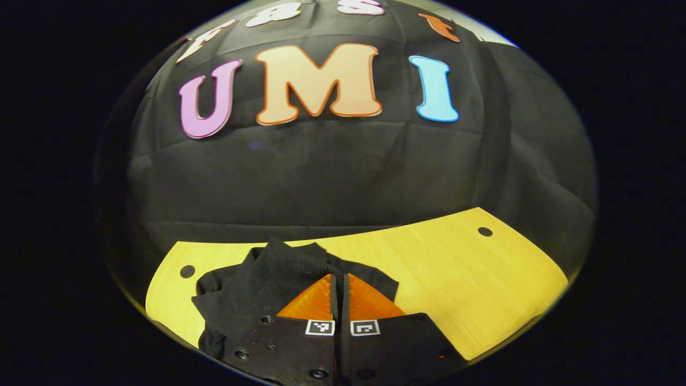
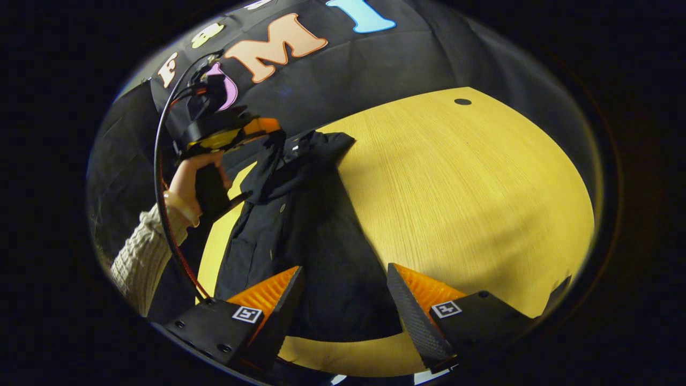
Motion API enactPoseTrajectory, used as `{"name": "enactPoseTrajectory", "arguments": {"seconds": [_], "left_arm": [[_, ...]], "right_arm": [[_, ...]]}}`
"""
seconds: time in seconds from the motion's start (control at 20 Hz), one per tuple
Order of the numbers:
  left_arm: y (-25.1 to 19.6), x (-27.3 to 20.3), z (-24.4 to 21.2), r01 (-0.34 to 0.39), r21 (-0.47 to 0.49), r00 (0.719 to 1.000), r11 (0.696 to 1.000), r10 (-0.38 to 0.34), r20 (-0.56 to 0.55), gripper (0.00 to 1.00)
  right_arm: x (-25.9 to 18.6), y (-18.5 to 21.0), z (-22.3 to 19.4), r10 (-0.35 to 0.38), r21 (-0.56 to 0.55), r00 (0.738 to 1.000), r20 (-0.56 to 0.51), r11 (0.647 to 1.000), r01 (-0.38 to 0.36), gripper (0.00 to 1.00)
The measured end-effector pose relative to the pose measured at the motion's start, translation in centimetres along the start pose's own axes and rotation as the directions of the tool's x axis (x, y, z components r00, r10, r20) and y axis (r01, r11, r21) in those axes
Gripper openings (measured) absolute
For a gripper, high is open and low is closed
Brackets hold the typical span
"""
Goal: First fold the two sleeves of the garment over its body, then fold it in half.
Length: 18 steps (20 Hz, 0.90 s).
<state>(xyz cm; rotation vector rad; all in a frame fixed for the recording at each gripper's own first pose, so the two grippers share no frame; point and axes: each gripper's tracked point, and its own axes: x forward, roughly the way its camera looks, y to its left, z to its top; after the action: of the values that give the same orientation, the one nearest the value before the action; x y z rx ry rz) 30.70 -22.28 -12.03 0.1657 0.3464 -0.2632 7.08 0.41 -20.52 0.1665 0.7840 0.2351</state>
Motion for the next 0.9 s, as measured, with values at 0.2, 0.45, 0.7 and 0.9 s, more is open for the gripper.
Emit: {"name": "enactPoseTrajectory", "arguments": {"seconds": [0.2,0.45,0.7,0.9], "left_arm": [[-2.0,2.5,-1.5,0.015,0.032,0.999,0.999,-0.014,-0.037,0.0],[-3.1,4.0,-5.2,0.015,0.046,0.991,0.999,-0.008,-0.134,0.0],[-5.4,4.3,-7.1,0.064,0.008,0.983,0.998,-0.061,-0.175,0.03],[-6.9,3.9,-7.2,0.116,-0.018,0.977,0.993,-0.118,-0.176,0.06]], "right_arm": [[-0.4,-0.7,0.5,-0.003,0.011,1.0,0.022,1.0,0.002,0.98],[-0.4,-2.0,-0.1,-0.019,0.036,1.0,0.023,0.999,0.018,0.98],[-0.4,-1.9,-0.4,-0.035,0.023,0.999,0.01,0.999,0.034,0.98],[-0.2,-1.5,-1.0,-0.033,0.025,0.999,0.017,0.999,0.033,0.98]]}}
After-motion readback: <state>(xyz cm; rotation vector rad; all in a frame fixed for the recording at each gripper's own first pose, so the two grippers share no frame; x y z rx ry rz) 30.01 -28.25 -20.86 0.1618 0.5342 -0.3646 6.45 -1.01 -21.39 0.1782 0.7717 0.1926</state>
